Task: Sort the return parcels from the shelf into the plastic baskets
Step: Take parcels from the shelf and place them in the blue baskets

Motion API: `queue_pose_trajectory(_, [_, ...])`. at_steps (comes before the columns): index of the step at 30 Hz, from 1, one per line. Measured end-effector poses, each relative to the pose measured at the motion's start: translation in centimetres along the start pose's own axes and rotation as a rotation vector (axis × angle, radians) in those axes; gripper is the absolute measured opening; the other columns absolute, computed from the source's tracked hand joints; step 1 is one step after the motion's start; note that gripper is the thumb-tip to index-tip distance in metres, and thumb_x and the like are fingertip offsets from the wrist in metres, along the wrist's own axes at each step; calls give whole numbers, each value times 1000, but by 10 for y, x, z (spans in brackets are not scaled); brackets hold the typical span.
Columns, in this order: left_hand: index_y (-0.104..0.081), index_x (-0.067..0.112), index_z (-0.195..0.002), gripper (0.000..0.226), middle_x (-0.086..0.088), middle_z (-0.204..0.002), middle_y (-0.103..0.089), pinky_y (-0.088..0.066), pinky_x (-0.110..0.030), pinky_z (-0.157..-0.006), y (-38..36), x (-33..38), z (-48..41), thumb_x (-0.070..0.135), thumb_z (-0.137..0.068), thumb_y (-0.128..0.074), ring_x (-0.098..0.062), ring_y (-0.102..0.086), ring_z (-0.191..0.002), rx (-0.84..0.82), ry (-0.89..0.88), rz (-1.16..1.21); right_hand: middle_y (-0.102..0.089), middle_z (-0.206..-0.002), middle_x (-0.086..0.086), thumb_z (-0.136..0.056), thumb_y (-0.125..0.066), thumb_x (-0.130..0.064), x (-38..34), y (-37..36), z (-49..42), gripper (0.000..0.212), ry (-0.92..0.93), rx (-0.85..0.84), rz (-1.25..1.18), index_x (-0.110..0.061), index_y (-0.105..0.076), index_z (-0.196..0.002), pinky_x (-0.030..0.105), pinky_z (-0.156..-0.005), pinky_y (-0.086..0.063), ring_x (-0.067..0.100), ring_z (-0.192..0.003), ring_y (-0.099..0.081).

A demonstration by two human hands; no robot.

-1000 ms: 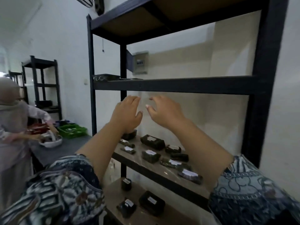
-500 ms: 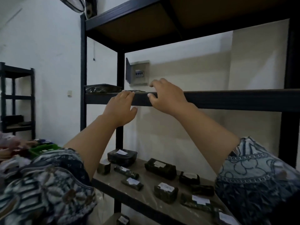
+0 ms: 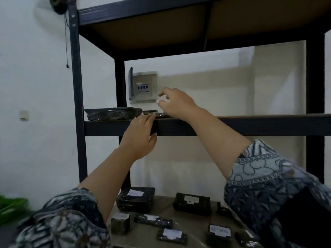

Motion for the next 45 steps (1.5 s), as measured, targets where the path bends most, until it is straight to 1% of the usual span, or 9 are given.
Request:
queue_pose_trajectory(5, [-40,1,-137,59,-17,-134,-46,-35,-49,-106,-6,-8,6,21,-83,-53,-32,-37,-126,55,-31,140,-48,-137,2,-95,-48,-44,-37,-27,-30,39,-22,-162,-101,-30,-50,-132,29,-86,-37,21,-121,-48])
queue_pose_trajectory(10, [-30,8,-142,61,-11,-145,-31,-18,-37,-114,-7,-9,6,20,-87,-53,-27,-21,-135,53,-36,168,-38,-149,2,-90,-49,-59,-57,-60,-45,54,-54,-340,1,-35,-44,-137,36,-99,-37,24,-131,-40])
queue_pose_trajectory(13, [-27,9,-144,62,-11,-149,-24,-9,-35,-116,-8,-12,6,22,-88,-51,-27,-14,-138,48,-60,171,-51,-134,1,-86,-56,-59,-58,-69,-51,46,-103,-366,-9,-29,-55,-120,33,-86,-44,20,-113,-51])
queue_pose_trajectory(16, [-28,8,-143,64,-11,-148,-27,-9,-39,-118,-12,-15,6,24,-86,-52,-25,-15,-138,50,-83,168,-57,-110,-1,-78,-67,-58,-58,-71,-57,46,-121,-326,-49,-22,-51,-101,28,-71,-44,17,-98,-55])
queue_pose_trajectory(22, [-24,8,-145,70,-10,-149,-25,-6,-41,-118,-13,-18,7,27,-84,-50,-23,-11,-138,32,-114,172,-31,-80,-13,-63,-67,-74,-60,-70,-72,56,-205,-388,-56,-36,-28,-78,26,-59,-31,10,-75,-36])
queue_pose_trajectory(28, [-9,12,-149,72,-6,-155,-10,-1,-37,-119,-11,-26,9,29,-89,-44,-22,0,-142,-31,-175,122,-43,-114,-3,-67,-67,-70,-51,-69,-84,74,-202,-490,-39,-21,-43,-117,35,-80,-38,18,-102,-45])
queue_pose_trajectory(33, [-12,15,-149,68,-3,-156,-14,-5,-31,-119,-4,-42,12,27,-91,-44,-15,-7,-143,-24,-278,142,-52,-111,-2,-73,-66,-65,-40,-65,-79,63,-201,-453,-99,-18,-51,-114,31,-77,-41,16,-100,-51])
queue_pose_trajectory(37, [-16,14,-149,67,-3,-154,-20,-5,-35,-119,-6,-42,13,29,-89,-43,-15,-11,-143,2,-260,158,-53,-115,-4,-72,-63,-69,-40,-64,-79,61,-182,-441,-101,-26,-52,-114,36,-88,-43,15,-103,-51])
queue_pose_trajectory(45, [-29,13,-145,63,-5,-147,-36,-6,-35,-116,-20,-34,16,32,-85,-34,-19,-24,-140,116,-187,167,-57,-112,5,-74,-63,-63,-29,-12,-57,57,-73,-171,-128,-30,-48,-118,40,-85,-54,21,-96,-60])
Point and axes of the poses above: each hand's wrist, its own z-axis away from the middle knuckle, its own y-axis out of the back of the hand, x = y × z, the point moved 3 cm from there along -z, towards the middle knuckle
